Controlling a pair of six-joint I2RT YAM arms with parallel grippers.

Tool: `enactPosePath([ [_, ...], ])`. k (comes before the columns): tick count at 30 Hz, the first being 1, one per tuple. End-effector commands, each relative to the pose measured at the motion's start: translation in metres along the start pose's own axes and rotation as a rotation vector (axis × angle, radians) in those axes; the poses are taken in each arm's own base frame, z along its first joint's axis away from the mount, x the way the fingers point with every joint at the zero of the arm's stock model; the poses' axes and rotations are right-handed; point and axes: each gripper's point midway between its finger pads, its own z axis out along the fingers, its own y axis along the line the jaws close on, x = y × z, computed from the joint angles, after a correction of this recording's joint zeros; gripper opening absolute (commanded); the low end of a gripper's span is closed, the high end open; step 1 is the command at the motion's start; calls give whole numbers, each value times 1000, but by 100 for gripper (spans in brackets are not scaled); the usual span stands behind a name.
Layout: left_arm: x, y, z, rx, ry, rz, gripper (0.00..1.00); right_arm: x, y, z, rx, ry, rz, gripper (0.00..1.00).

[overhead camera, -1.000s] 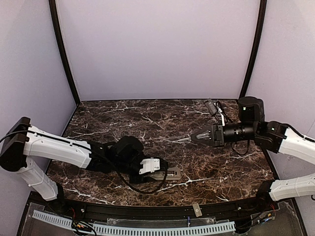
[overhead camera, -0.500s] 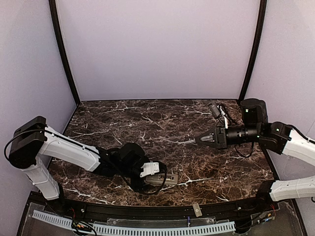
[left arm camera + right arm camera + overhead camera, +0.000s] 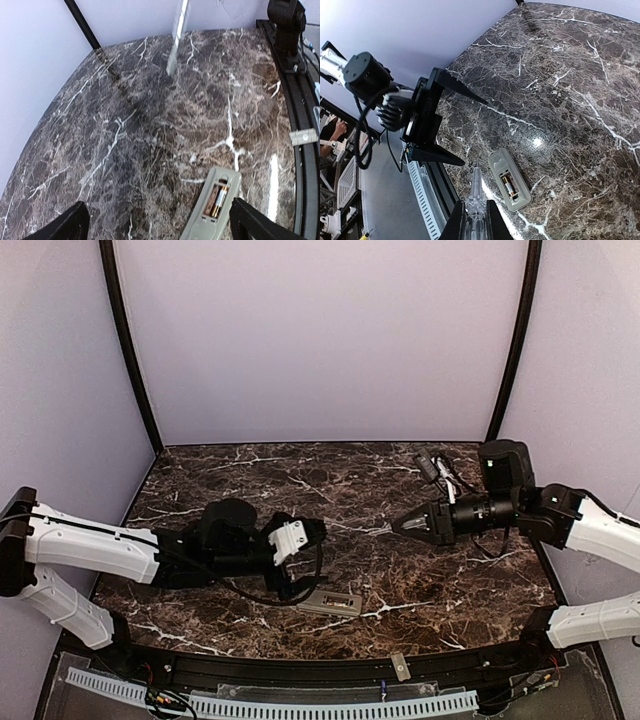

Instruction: Unload the batteries from the remote control

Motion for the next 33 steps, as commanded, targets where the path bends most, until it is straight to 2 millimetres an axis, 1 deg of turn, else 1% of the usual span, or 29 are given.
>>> enactPosePath([
  [1, -52, 5, -8, 60, -129, -87, 99, -16, 28, -5, -131, -23, -163, 0],
  [2, -60, 2, -11, 97, -156, -90, 98, -15, 33, -5, -160, -13, -186, 0],
  [3, -68, 4, -12, 107, -179, -91, 97, -14, 39, -5, -195, 1, -204, 0],
  [4, -78, 2, -15, 137, -211, -92, 95, -13, 44, -5, -227, 13, -222, 0],
  [5, -81, 4, -15, 148, -222, -97, 94, -12, 48, -5, -249, 22, -232, 0],
  [6, -90, 1, -17, 192, -248, -99, 92, -12, 51, -5, -267, 28, -242, 0],
  [7, -91, 2, -16, 208, -250, -106, 90, -11, 53, -4, -286, 37, -246, 0],
  [8, -98, -2, -15, 258, -267, -111, 87, -12, 54, -3, -298, 40, -253, 0],
  [9, -99, -3, -14, 280, -268, -116, 83, -13, 55, -1, -305, 44, -254, 0],
  [12, -109, -14, -9, 388, -286, -123, 76, -17, 56, 1, -315, 46, -260, 0],
  [13, -106, -17, -5, 410, -275, -128, 73, -19, 56, 2, -310, 45, -261, 0],
  [14, -112, -19, -6, 435, -287, -130, 72, -20, 56, 2, -309, 43, -264, 0],
  [15, -110, -21, -2, 449, -278, -135, 69, -21, 56, 3, -308, 44, -263, 0],
  [16, -114, -22, -3, 465, -286, -138, 66, -22, 56, 4, -309, 43, -264, 0],
  [18, -117, -23, 0, 482, -285, -148, 58, -22, 56, 4, -314, 47, -263, 0],
  [19, -115, -25, 3, 495, -277, -153, 49, -22, 56, 5, -315, 48, -262, 0],
  [20, -119, -25, 3, 499, -281, -158, 44, -22, 57, 5, -317, 48, -263, 0],
  [21, -120, -25, 6, 507, -276, -163, 35, -21, 56, 6, -319, 51, -259, 0],
  [22, -122, -25, 7, 511, -273, -171, 30, -21, 56, 6, -319, 53, -258, 0],
  [23, -123, -24, 9, 517, -267, -181, 19, -21, 56, 7, -319, 54, -256, 0],
  [24, -122, -24, 11, 519, -257, -188, 11, -21, 55, 7, -316, 54, -254, 0],
  [25, -123, -24, 13, 518, -252, -195, 8, -20, 55, 8, -314, 57, -252, 0],
  [26, -123, -23, 14, 518, -247, -200, 3, -19, 54, 8, -310, 58, -248, 0],
  [28, -121, -22, 17, 509, -238, -208, 1, -18, 51, 9, -298, 61, -239, 0],
  [33, -114, -18, 19, 469, -210, -195, 0, -12, 47, 12, -288, 89, -189, 0],
])
